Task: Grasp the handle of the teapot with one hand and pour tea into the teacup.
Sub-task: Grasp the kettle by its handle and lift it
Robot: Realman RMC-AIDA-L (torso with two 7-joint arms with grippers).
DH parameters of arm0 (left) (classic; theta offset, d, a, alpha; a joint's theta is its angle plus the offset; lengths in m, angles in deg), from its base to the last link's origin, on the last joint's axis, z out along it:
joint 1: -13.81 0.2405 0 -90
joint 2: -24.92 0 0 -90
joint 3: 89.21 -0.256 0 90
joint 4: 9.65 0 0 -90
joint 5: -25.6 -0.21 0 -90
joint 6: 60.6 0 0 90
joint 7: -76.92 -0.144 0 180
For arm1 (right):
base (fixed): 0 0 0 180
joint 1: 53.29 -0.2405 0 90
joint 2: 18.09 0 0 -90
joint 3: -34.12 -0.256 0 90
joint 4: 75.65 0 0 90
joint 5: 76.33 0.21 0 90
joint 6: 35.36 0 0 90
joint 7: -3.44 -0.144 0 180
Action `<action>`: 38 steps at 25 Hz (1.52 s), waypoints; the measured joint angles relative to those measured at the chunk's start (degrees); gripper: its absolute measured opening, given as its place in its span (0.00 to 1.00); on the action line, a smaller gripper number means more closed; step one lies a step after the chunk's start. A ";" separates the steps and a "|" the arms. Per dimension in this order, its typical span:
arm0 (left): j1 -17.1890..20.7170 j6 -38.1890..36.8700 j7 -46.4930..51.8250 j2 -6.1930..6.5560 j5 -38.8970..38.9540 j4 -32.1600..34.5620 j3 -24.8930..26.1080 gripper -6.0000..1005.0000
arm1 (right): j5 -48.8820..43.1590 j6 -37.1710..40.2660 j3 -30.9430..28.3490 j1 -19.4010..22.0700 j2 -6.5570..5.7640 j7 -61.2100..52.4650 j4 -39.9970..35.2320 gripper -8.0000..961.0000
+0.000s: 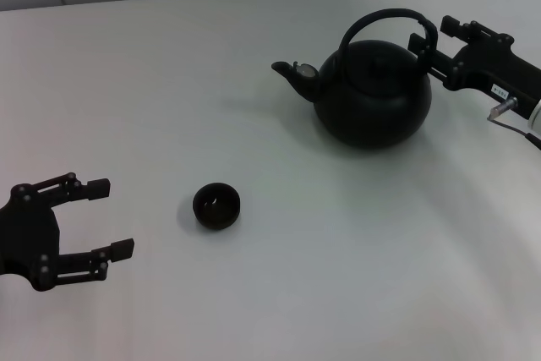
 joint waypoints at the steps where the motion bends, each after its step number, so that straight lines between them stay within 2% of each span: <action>1: 0.00 0.04 0.06 0.00 0.00 0.00 0.00 0.84 | 0.00 0.00 0.00 0.00 0.00 0.00 -0.03 0.77; 13: 0.00 0.09 0.23 -0.09 0.00 0.00 0.00 0.84 | 0.72 0.00 -0.10 0.33 -0.03 1.33 -0.37 0.35; 18: 0.00 0.09 0.30 -0.09 0.00 0.00 0.00 0.84 | 0.73 0.00 -0.08 0.36 -0.02 1.40 -0.38 0.14; 27: 0.00 0.25 0.01 -0.09 0.00 0.15 0.00 0.84 | 0.78 0.72 -0.09 0.41 -0.14 1.50 -0.64 0.12; 34: 0.12 0.66 -0.28 -0.09 -0.08 -0.04 0.00 0.84 | 2.06 4.20 0.38 0.27 -0.26 1.62 -1.84 0.12; 38: 0.25 1.05 -0.31 -0.47 -1.66 0.07 -0.01 0.84 | 2.03 5.18 0.65 -0.63 -0.27 1.58 -2.77 0.12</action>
